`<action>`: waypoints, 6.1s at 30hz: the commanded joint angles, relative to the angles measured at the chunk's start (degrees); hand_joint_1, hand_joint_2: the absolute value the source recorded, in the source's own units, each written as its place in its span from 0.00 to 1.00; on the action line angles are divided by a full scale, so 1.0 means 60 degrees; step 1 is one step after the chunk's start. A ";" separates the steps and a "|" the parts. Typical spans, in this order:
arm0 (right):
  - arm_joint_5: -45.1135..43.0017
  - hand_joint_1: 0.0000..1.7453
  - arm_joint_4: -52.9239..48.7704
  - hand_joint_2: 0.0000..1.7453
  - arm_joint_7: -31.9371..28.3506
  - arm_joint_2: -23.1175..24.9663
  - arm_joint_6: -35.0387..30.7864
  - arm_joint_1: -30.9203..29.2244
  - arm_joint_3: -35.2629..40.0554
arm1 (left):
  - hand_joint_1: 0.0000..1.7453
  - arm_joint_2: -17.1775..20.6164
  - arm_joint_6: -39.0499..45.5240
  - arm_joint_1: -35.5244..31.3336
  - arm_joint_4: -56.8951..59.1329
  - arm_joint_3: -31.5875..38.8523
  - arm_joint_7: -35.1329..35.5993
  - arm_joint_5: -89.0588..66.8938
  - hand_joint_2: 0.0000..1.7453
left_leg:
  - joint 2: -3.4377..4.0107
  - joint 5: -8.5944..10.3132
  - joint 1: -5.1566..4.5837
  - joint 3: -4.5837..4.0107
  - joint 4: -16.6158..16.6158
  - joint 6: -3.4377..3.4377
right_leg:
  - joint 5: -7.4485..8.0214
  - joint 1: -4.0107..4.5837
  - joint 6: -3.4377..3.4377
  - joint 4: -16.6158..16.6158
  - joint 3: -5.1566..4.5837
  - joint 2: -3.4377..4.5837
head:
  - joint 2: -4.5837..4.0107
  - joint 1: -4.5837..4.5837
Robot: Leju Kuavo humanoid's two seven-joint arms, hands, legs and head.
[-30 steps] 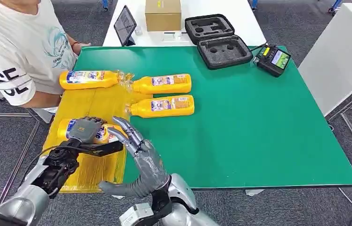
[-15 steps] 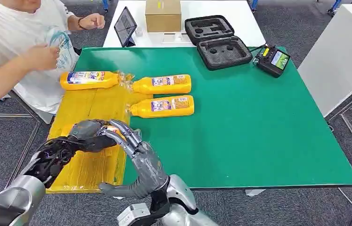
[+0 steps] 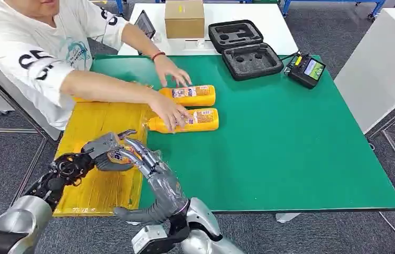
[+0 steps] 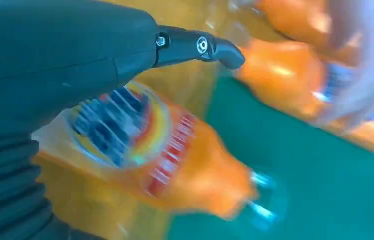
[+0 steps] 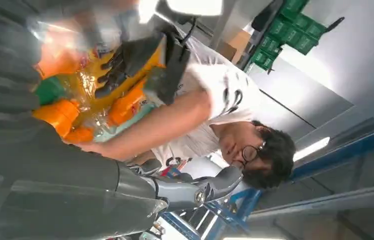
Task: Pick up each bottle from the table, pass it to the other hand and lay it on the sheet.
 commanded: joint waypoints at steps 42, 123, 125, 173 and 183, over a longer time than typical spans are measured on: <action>0.4597 0.00 -0.0084 1.00 0.4295 -0.1800 0.1539 -0.0203 -0.1279 | 0.00 -0.1929 1.0713 0.5480 -1.1740 0.3156 -0.0955 0.4475 1.00 | 0.0029 -0.0026 0.0001 -0.0080 -0.0001 -0.0007 | -0.0013 0.0010 0.0006 -0.0013 -0.0095 0.0034 | 0.0000 0.0000; -0.1103 1.00 -0.0718 1.00 0.0268 -0.1793 0.5371 0.0021 -0.2928 | 0.00 -0.2595 0.8362 0.6265 -0.9698 0.3293 -0.0955 0.5887 1.00 | 0.0013 -0.0027 -0.0016 -0.0010 -0.0013 -0.0003 | -0.0008 -0.0005 -0.0003 -0.0007 -0.0037 0.0014 | 0.0000 0.0000; -0.1816 1.00 -0.1053 1.00 -0.0179 -0.1521 0.4982 0.0413 -0.3316 | 0.00 -0.2638 0.7901 0.6397 -0.9364 0.3350 -0.0955 0.6321 1.00 | 0.0010 -0.0025 -0.0005 0.0004 -0.0021 0.0003 | -0.0017 0.0006 -0.0004 -0.0019 -0.0015 0.0007 | 0.0000 -0.0007; -0.4053 1.00 0.1813 1.00 -0.0824 -0.0247 0.1881 0.0242 -0.3143 | 0.00 -0.1413 0.3334 0.6170 -0.8174 -0.0623 0.1589 0.7855 1.00 | 0.0027 -0.0049 -0.0004 -0.0048 -0.0006 0.0008 | -0.0018 0.0029 0.0001 -0.0018 -0.0062 0.0040 | 0.0000 0.0000; -0.1742 1.00 0.2896 1.00 -0.0824 -0.0295 -0.0662 -0.0430 -0.0924 | 0.00 -0.1375 0.2857 0.5590 -0.7552 -0.0786 0.1830 0.8349 1.00 | 0.0023 -0.0075 0.0005 -0.0003 0.0000 -0.0007 | -0.0044 0.0036 -0.0011 -0.0011 -0.0018 0.0047 | 0.0000 -0.0004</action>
